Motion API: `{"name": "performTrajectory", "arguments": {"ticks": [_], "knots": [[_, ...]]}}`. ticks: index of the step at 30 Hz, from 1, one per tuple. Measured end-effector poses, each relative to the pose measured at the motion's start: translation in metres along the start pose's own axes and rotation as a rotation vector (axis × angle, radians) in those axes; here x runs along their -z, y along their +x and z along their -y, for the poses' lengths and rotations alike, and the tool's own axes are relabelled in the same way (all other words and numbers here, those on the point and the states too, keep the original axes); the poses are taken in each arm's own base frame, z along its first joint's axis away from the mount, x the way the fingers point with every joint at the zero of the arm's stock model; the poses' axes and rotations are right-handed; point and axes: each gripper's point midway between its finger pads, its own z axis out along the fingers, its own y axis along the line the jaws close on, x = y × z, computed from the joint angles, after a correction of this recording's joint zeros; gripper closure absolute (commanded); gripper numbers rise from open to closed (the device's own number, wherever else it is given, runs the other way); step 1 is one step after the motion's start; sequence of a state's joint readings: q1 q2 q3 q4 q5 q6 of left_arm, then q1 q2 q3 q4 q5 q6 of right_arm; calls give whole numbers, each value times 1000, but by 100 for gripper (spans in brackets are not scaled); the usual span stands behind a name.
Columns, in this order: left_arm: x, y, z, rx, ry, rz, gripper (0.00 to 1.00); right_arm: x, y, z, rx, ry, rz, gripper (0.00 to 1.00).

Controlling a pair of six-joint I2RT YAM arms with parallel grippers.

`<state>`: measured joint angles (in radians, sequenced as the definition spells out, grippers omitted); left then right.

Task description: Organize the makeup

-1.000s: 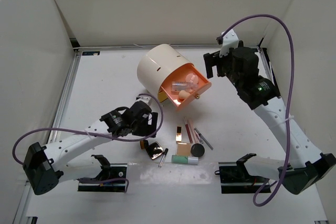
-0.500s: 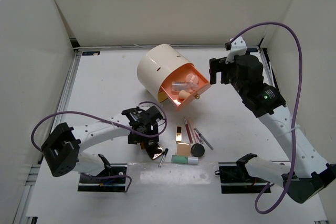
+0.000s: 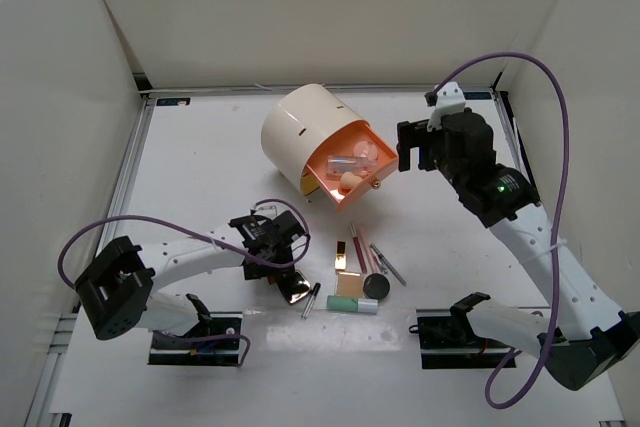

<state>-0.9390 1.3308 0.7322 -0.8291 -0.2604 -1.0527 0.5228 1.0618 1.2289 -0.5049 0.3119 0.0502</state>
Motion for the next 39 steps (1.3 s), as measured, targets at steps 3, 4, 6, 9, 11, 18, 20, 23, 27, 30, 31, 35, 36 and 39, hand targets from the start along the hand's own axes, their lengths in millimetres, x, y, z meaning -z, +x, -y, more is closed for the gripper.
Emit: {"name": "performTrajectory", "arguments": {"ticks": [3, 4, 6, 9, 11, 18, 20, 23, 27, 30, 31, 35, 36, 39], "knots": [[-2, -1, 1, 9, 2, 10, 31, 0, 3, 0, -3, 1, -12, 1], [-3, -1, 0, 12, 1, 11, 33, 1, 4, 0, -4, 0, -15, 1], [-6, 2, -4, 14, -10, 7, 39, 1, 5, 0, -8, 1, -18, 1], [-10, 8, -11, 22, -30, -5, 44, 2, 5, 0, -16, 1, -17, 1], [-12, 12, -16, 25, -40, -12, 49, 3, 7, 0, -19, 1, -17, 1], [-7, 11, -16, 38, -18, 1, 55, 3, 8, 0, -25, 1, -20, 1], [-3, 8, -15, 36, -14, 7, 56, 3, 8, 0, -25, 1, -20, 1], [14, -7, -5, 27, 4, 40, 56, 4, 8, 1, -29, 5, -16, 1], [59, -52, 28, 10, 92, 158, 55, 11, 5, 11, -49, 55, 7, 1], [111, -100, 62, -14, 215, 307, 52, 19, 7, 20, -61, 96, 24, 1], [130, -116, 74, -22, 262, 361, 51, 21, 7, 23, -64, 109, 30, 1], [198, -170, 114, -79, 418, 559, 50, 29, 4, 32, -84, 147, 56, 1], [210, -182, 125, -98, 441, 598, 50, 30, 4, 33, -88, 154, 59, 1], [231, -211, 157, -151, 474, 682, 47, 34, 3, 36, -97, 169, 70, 1]]}}
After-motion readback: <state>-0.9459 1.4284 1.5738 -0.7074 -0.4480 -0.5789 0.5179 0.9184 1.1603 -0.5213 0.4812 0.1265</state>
